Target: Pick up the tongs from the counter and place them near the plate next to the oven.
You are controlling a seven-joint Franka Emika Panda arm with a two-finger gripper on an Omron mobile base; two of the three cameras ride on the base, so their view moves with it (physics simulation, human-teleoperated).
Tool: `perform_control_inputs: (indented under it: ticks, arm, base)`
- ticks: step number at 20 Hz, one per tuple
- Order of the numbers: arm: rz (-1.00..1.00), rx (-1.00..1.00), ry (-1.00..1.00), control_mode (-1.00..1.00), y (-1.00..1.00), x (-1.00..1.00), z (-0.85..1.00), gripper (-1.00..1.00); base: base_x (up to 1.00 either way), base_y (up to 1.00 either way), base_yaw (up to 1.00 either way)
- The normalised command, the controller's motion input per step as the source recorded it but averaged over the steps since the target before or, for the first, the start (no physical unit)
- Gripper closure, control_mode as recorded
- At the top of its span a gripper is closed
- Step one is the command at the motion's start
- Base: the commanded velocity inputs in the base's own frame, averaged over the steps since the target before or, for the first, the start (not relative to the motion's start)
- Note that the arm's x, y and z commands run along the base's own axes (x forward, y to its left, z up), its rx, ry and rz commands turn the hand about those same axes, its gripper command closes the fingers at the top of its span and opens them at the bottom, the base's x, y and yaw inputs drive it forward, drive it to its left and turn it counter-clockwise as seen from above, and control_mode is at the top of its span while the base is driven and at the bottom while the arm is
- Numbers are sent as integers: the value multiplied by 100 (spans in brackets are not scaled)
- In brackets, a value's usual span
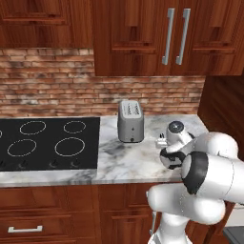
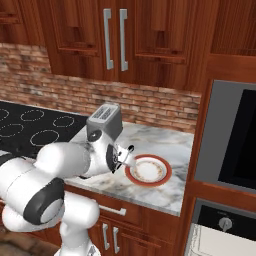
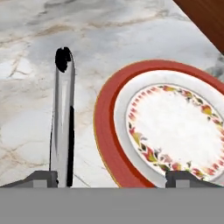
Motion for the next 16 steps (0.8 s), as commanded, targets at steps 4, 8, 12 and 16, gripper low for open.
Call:
perform_control_inputs:
  ticks: [4, 8, 12, 16]
  arm:
    - [0, 5, -28, -100, -2, -100, 100, -100]
    - [0, 3, -26, -100, 0, -100, 100, -100]
    - [0, 0, -24, -100, 0, -100, 99, -100]
    - [0, 0, -33, -100, 4, -100, 62, -100]
  base:
    - [0, 0, 0]
    - [0, 0, 0]
    - [0, 0, 0]
    - [0, 0, 0]
